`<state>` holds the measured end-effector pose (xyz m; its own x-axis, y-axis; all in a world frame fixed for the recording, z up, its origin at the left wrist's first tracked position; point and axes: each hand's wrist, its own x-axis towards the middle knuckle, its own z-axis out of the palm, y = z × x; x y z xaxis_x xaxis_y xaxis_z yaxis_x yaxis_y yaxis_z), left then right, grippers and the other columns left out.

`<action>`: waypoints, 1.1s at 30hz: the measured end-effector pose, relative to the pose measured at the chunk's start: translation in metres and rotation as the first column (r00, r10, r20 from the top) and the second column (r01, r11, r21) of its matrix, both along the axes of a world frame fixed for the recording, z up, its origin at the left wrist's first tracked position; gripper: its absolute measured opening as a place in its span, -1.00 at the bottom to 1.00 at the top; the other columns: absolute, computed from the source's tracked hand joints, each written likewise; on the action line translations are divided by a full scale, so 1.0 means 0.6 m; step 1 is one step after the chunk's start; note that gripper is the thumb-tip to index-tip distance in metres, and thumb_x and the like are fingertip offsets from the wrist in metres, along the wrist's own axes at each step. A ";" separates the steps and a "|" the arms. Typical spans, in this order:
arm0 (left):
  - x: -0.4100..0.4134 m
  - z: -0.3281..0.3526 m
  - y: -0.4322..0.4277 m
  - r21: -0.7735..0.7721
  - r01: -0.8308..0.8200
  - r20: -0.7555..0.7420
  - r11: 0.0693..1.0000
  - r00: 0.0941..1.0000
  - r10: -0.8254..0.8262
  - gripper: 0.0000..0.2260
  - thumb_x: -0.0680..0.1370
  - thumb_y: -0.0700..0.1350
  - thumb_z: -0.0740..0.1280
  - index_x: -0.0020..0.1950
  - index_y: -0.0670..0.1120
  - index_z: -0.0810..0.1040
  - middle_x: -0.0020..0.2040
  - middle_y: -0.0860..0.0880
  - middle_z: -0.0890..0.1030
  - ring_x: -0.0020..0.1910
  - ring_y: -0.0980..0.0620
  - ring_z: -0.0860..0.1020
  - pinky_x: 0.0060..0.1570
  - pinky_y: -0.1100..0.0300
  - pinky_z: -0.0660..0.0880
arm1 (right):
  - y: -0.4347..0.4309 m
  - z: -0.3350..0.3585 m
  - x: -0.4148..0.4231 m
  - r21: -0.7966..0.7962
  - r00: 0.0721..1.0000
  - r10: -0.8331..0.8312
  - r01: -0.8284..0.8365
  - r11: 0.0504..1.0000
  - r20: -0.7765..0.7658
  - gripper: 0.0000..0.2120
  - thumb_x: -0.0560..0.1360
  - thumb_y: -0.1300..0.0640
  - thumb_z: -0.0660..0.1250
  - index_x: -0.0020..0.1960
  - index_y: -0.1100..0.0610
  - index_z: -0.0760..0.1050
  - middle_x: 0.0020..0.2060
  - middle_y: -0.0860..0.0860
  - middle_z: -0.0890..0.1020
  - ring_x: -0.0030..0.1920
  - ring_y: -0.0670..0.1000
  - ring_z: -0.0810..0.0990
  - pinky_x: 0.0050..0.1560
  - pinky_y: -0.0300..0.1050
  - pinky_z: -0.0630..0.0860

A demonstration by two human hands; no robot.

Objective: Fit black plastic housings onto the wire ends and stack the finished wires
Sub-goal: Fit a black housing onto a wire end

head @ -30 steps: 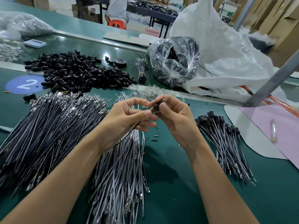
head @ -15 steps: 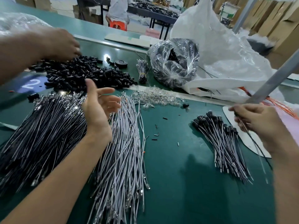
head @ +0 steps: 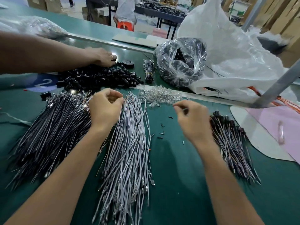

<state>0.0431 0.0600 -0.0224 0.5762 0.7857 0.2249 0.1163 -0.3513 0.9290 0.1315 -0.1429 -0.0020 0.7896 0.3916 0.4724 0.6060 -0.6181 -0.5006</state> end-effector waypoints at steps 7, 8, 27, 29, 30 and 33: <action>-0.029 0.023 0.038 0.308 0.181 -0.422 0.934 0.906 -0.036 -0.86 0.43 -0.18 0.53 -0.16 0.06 0.67 -0.16 0.04 0.66 -0.11 0.05 0.57 -0.03 0.20 0.48 | 0.071 -0.073 -0.026 0.004 0.989 0.124 -0.124 0.992 -0.081 -0.84 0.57 0.23 0.30 0.05 0.16 0.65 -0.15 0.04 0.70 -0.19 0.04 0.61 -0.15 -0.07 0.55; -0.032 0.028 0.036 0.338 0.235 -0.532 0.912 0.847 -0.021 -0.86 0.40 -0.08 0.56 -0.21 0.12 0.64 -0.14 0.03 0.65 -0.04 0.02 0.55 0.01 0.15 0.49 | 0.069 -0.075 -0.025 0.021 0.988 0.119 -0.118 0.993 -0.094 -0.84 0.57 0.24 0.31 0.05 0.16 0.65 -0.17 0.04 0.70 -0.20 0.03 0.62 -0.15 -0.06 0.56; -0.030 0.030 0.035 -0.127 0.189 -0.097 0.974 0.975 -0.202 -0.95 0.52 -0.18 0.44 -0.11 -0.03 0.63 -0.34 0.06 0.69 -0.35 0.20 0.58 -0.31 0.31 0.46 | 0.068 -0.073 -0.027 0.184 0.973 0.171 -0.142 0.973 -0.155 -0.86 0.55 0.26 0.33 0.02 0.17 0.67 -0.33 -0.07 0.62 -0.36 -0.10 0.53 -0.30 -0.26 0.47; -0.033 0.037 0.038 -0.300 0.276 0.049 0.913 0.960 -0.275 -0.96 0.52 -0.22 0.43 -0.10 -0.09 0.65 -0.28 -0.02 0.71 -0.41 0.17 0.54 -0.41 0.36 0.44 | 0.070 -0.067 -0.034 0.258 0.965 0.203 -0.156 0.953 -0.164 -0.87 0.55 0.27 0.34 0.01 0.18 0.67 -0.34 -0.05 0.63 -0.41 -0.13 0.49 -0.36 -0.36 0.38; -0.034 0.041 0.037 -0.353 0.321 0.095 0.879 0.947 -0.308 -0.96 0.51 -0.23 0.42 -0.11 -0.12 0.66 -0.26 -0.06 0.71 -0.43 0.16 0.53 -0.47 0.37 0.42 | 0.072 -0.062 -0.038 0.321 0.954 0.238 -0.170 0.931 -0.183 -0.88 0.55 0.26 0.35 -0.01 0.18 0.67 -0.34 -0.05 0.64 -0.42 -0.15 0.48 -0.37 -0.37 0.37; -0.031 0.045 0.025 -0.423 0.431 0.176 0.797 0.902 -0.394 -0.97 0.50 -0.23 0.42 -0.11 -0.16 0.66 -0.21 -0.11 0.71 -0.43 0.15 0.54 -0.49 0.37 0.43 | 0.078 -0.049 -0.052 0.526 0.836 0.449 -0.239 0.816 -0.316 -0.88 0.55 0.16 0.37 -0.01 0.17 0.67 -0.29 -0.01 0.69 -0.41 -0.18 0.50 -0.36 -0.32 0.40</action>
